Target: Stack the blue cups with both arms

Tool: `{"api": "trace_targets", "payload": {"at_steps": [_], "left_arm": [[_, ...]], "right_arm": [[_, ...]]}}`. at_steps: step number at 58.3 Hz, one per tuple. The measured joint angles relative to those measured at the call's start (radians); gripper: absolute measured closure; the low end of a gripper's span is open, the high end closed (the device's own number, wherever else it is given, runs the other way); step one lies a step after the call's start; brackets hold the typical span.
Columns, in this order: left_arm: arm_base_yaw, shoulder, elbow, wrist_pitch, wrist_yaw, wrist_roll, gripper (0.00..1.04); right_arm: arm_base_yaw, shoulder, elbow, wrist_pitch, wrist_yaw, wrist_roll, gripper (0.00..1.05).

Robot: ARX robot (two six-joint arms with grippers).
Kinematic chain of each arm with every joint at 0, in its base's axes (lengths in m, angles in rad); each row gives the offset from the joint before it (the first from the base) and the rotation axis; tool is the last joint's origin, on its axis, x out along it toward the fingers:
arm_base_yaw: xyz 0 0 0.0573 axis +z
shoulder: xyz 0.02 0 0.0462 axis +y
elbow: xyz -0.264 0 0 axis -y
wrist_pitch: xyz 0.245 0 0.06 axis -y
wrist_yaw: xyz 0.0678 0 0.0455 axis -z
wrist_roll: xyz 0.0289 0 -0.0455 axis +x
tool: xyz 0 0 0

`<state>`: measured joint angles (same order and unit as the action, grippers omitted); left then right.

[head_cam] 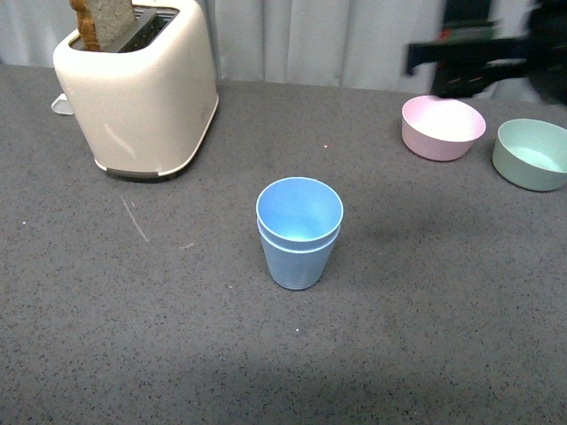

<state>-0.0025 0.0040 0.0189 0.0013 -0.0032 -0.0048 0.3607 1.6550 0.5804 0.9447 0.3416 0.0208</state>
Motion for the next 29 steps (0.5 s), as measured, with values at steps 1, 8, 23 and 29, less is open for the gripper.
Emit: {"api": "trace_targets", "payload": {"at_steps": [1,8,23,29], "left_arm": [[0.000,0.000,0.000,0.000,0.000,0.000,0.07],[0.000,0.000,0.000,0.000,0.003,0.000,0.07],[0.000,0.000,0.000,-0.001,0.002,0.000,0.07],[0.000,0.000,0.000,-0.001,0.003,0.000,0.07]], "right_arm": [[-0.006,-0.012,-0.014,0.024,-0.002,-0.001,0.50],[-0.065,-0.147,-0.134,0.137,-0.044,-0.011,0.70],[-0.152,-0.294,-0.336,0.171,-0.142,-0.021,1.04],[-0.194,-0.375,-0.420,0.151,-0.180,-0.021,1.04]]}}
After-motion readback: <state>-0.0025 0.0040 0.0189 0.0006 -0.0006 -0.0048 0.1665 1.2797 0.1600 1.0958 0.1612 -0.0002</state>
